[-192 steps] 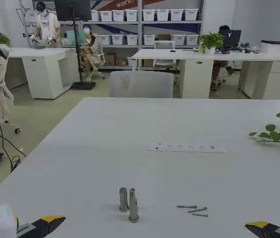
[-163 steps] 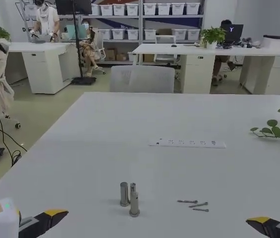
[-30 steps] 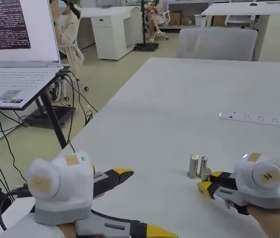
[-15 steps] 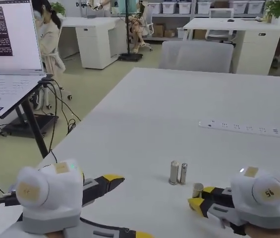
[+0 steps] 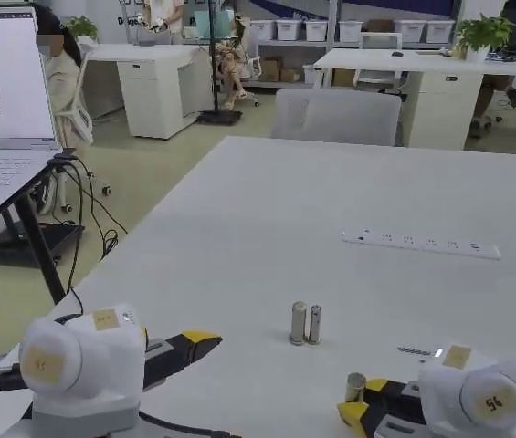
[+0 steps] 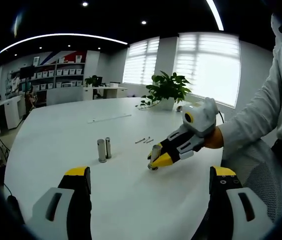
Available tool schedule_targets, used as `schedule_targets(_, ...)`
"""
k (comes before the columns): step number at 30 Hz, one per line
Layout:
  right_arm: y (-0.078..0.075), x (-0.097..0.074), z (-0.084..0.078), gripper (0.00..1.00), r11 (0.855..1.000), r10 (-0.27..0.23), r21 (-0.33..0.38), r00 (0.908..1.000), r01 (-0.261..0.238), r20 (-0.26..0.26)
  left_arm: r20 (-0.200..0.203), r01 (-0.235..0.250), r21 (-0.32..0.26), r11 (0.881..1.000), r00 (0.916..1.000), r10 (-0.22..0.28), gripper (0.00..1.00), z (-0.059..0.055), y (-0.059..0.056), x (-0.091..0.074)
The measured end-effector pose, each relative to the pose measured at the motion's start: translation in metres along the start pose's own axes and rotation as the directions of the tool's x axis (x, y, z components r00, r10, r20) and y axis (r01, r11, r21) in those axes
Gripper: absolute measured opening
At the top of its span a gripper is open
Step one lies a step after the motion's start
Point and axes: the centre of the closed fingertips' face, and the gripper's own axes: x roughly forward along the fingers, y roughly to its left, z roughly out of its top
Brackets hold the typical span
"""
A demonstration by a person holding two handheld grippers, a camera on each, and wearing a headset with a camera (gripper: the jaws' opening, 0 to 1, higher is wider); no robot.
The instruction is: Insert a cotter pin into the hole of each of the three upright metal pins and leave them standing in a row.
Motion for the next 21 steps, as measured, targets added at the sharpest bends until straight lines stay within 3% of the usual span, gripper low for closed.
schedule_targets(10, 0.015, -0.008, -0.012, 0.12, 1.000, 0.002, 0.013, 1.0000, -0.002, -0.006, 0.002, 0.010, 0.006, 1.000, 0.9999, -0.010, 0.99, 0.000, -0.004, 0.002)
schedule_targets(21, 0.020, -0.012, -0.023, 0.12, 1.000, 0.000, 0.029, 1.0000, 0.000, -0.008, -0.004, 0.024, 0.008, 1.000, 0.9997, -0.024, 0.99, 0.000, -0.009, 0.005)
